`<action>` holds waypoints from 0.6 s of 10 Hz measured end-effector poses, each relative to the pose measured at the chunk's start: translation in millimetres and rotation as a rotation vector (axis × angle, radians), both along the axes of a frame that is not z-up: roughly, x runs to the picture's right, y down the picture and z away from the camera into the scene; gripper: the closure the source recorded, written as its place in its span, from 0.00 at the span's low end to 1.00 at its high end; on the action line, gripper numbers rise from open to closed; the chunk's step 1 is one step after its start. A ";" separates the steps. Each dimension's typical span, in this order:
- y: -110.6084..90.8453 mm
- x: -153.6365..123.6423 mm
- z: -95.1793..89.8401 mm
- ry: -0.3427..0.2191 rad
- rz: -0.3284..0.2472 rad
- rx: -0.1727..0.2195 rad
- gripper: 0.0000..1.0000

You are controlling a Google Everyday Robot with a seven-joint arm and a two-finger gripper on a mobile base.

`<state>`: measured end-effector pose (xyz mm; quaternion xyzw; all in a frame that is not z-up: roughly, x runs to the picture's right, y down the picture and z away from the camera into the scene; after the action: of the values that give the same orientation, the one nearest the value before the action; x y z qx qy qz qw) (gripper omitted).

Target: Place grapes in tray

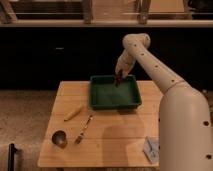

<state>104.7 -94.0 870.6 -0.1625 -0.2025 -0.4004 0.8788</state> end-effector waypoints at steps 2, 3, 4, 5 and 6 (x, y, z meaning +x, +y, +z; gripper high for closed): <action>16.8 4.4 11.3 0.001 0.002 -0.025 1.00; 22.9 5.0 14.8 0.001 0.005 -0.032 1.00; 28.6 3.6 18.4 0.000 0.010 -0.036 1.00; 39.1 2.4 26.1 -0.001 0.024 -0.042 1.00; 46.6 1.9 31.9 -0.003 0.037 -0.047 1.00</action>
<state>106.6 -47.4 902.5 -0.1787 -0.2160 -0.3796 0.8817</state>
